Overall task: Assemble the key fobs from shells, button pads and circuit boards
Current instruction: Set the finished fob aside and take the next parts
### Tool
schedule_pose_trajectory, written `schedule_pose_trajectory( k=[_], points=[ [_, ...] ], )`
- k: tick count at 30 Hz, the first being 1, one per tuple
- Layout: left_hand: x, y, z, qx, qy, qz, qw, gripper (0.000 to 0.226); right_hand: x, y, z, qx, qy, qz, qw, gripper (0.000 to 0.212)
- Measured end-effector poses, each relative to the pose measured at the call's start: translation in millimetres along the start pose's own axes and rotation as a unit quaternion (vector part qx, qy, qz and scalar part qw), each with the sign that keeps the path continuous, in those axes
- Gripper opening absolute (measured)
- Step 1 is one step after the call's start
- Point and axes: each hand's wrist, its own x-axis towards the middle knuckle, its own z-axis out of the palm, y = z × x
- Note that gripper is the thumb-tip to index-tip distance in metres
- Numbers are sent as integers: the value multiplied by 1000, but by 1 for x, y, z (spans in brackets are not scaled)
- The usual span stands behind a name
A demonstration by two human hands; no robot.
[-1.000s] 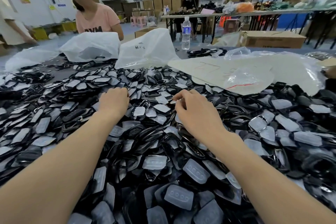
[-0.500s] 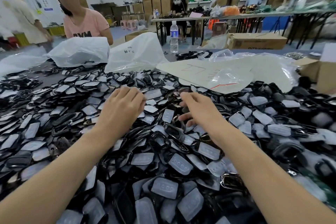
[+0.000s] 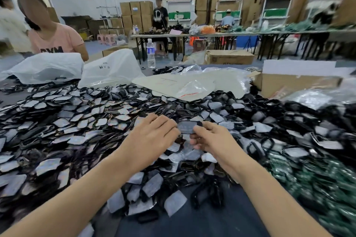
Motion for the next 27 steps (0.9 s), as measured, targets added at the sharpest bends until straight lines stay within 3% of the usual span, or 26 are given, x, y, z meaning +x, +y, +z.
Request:
schedule_pose_trajectory(
  k=[2, 3, 5, 6, 8, 17, 24, 27],
  points=[
    [11, 22, -6, -109, 5, -107, 988, 13, -17, -2, -14, 0, 15, -2, 1000, 11],
    [16, 34, -12, -202, -6, -207, 957, 15, -25, -2, -20, 1, 21, -2, 1000, 12],
    [27, 56, -17, -399, -64, -388, 828, 12, -42, -2, -33, -3, 29, -4, 1000, 16],
    [33, 66, -15, -466, -91, -428, 769, 11, -50, -2, -39, -11, 32, -5, 999, 17],
    [43, 84, -11, -524, -119, -434, 723, 9, -67, -1, -50, -29, 36, -5, 999, 18],
    [66, 151, -11, -590, -139, -410, 682, 8, -121, 9, -96, -97, 91, -17, 991, 18],
    [59, 179, -1, -583, -242, -401, 664, 10, -139, 15, -120, -285, 80, 13, 955, 11],
    [56, 185, 2, -572, -305, -377, 661, 10, -139, 9, -135, -340, 126, 10, 932, 14]
  ],
)
